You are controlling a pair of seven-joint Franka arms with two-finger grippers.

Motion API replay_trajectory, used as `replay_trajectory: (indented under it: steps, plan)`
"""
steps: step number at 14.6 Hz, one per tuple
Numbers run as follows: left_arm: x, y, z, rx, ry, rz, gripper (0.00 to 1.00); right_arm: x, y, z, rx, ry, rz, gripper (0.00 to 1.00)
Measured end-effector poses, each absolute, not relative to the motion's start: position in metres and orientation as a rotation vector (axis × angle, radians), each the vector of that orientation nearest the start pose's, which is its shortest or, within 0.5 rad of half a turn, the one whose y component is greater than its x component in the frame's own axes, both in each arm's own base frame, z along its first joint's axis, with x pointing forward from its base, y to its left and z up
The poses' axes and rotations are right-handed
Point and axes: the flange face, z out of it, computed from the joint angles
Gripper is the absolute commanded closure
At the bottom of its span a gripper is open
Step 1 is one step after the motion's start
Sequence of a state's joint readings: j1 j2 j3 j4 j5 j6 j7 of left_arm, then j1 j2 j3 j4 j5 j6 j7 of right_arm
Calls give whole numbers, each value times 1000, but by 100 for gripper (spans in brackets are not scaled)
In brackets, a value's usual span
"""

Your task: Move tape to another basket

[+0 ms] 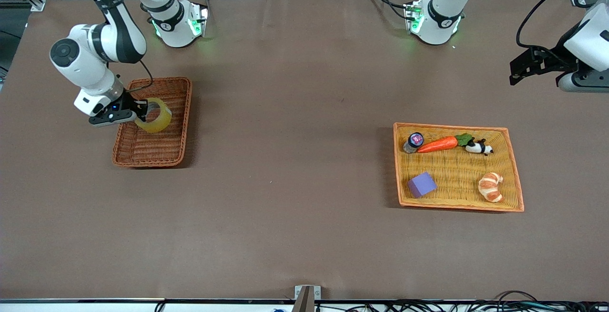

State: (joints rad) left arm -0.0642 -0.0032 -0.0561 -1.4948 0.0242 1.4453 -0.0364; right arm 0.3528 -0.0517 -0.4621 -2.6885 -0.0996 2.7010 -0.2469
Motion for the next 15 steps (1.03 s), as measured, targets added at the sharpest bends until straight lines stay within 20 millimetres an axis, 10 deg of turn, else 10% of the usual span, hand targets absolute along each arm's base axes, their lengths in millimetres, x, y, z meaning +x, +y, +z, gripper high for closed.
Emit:
replay_trajectory:
  steps: [6,8,11,15]
  plan:
    - [537,-62,651,-3110,128,69,0,410,-43,223,-3185,-279,-5,85]
    - [537,-63,651,-3110,128,67,0,410,-44,219,-3192,-249,7,64]
    - [538,-63,651,-3111,128,63,0,415,-45,221,-3199,-200,16,0]
    - [538,-64,651,-3111,131,62,0,453,-50,260,-3199,-128,218,0]
